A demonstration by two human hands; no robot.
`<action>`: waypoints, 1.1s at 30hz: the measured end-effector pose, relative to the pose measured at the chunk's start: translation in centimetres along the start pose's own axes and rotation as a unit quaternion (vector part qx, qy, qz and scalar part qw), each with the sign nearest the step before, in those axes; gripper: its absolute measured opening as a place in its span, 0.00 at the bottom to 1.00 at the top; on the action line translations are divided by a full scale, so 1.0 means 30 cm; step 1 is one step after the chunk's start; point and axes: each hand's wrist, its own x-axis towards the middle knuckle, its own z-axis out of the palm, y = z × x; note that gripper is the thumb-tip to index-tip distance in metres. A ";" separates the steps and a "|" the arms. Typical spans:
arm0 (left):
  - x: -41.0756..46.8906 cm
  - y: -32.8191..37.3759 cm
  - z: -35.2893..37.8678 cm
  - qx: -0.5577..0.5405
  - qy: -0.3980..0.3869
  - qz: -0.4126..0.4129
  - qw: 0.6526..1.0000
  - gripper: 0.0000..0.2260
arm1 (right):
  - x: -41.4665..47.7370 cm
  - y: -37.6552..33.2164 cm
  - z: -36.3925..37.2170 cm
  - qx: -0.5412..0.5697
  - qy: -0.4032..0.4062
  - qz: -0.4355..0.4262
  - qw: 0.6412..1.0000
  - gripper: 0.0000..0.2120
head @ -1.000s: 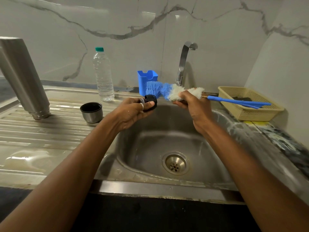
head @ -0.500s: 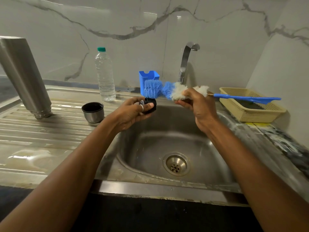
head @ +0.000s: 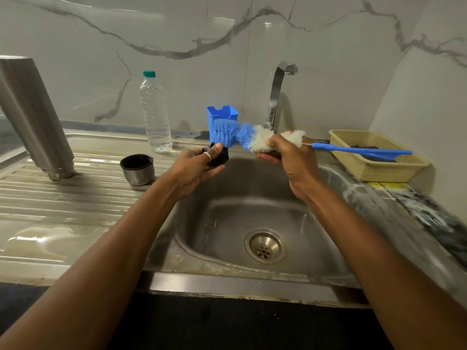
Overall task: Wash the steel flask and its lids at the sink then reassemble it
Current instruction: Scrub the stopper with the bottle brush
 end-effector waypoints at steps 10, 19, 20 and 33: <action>0.000 0.001 0.010 -0.009 0.000 -0.001 1.000 0.21 | -0.011 -0.008 0.004 -0.004 -0.003 -0.001 1.000 0.02; -0.009 0.000 0.022 -0.021 0.016 -0.004 1.000 0.20 | -0.020 -0.020 0.019 -0.035 -0.007 -0.002 0.999 0.04; -0.012 0.002 0.026 -0.032 0.012 -0.002 0.999 0.20 | -0.021 -0.017 0.026 -0.032 -0.008 -0.001 0.999 0.03; -0.006 -0.009 0.015 -0.023 0.015 -0.018 0.999 0.21 | -0.010 -0.002 0.025 -0.021 0.003 0.010 1.000 0.09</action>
